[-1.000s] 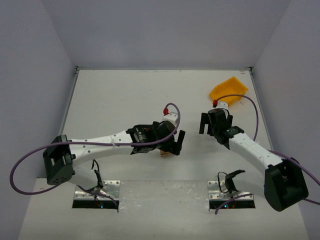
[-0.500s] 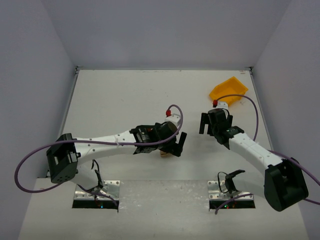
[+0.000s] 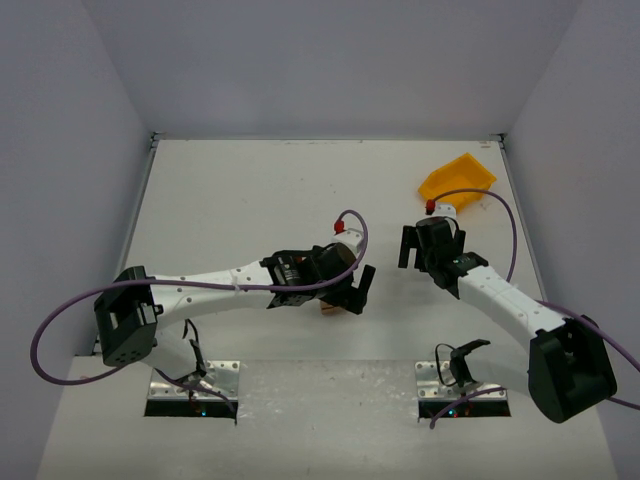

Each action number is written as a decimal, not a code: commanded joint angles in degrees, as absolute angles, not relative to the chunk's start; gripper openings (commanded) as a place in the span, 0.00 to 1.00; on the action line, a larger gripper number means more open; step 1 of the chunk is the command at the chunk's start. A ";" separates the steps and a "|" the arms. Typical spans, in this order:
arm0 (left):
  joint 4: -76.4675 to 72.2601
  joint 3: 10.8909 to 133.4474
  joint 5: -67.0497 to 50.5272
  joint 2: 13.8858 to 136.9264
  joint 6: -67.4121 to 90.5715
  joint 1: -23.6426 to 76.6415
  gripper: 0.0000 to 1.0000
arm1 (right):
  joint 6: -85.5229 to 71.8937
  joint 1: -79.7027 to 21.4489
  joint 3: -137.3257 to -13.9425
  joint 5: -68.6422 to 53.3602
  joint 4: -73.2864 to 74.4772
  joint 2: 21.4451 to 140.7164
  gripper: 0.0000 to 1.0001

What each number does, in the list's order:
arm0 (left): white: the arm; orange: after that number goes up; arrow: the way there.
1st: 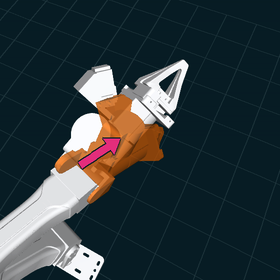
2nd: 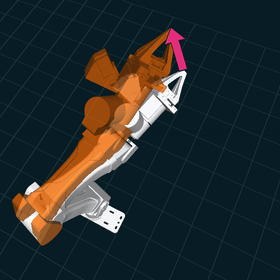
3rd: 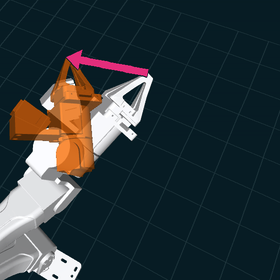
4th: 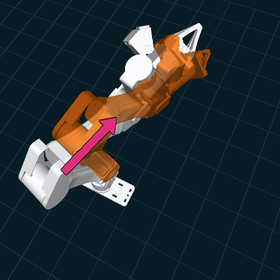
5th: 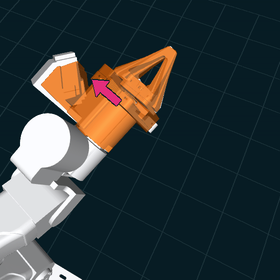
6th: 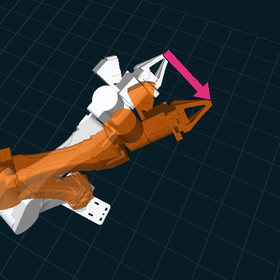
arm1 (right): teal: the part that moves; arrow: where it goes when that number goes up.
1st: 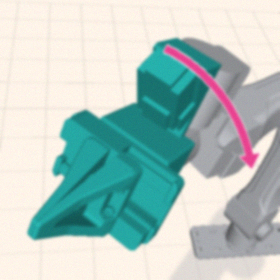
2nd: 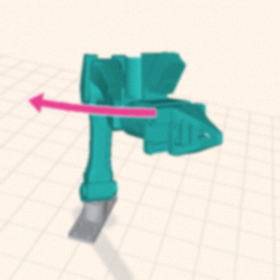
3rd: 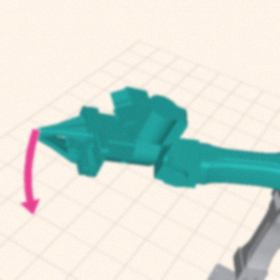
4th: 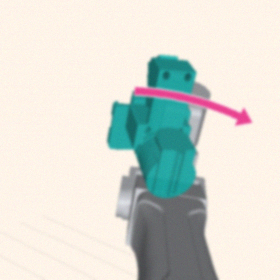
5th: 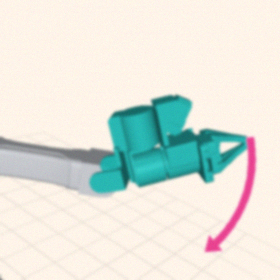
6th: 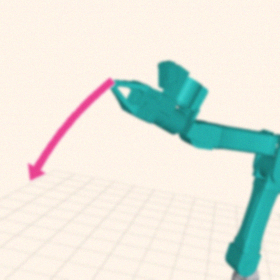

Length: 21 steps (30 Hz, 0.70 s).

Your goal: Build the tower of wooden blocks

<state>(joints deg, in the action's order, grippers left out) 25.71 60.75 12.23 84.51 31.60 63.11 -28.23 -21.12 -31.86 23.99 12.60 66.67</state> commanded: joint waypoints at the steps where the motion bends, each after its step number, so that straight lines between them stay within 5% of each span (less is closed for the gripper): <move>1: 23.21 61.79 11.00 84.29 30.59 63.63 0.99 | -28.04 -21.01 -33.93 25.31 11.95 65.91 0.99; 21: 22.69 61.80 8.77 84.56 29.50 63.63 0.99 | -27.86 -21.01 -34.19 25.40 11.87 66.55 0.99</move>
<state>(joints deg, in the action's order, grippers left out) 25.40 60.75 10.18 84.55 30.33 63.11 -28.20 -21.12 -31.86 23.99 12.60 66.67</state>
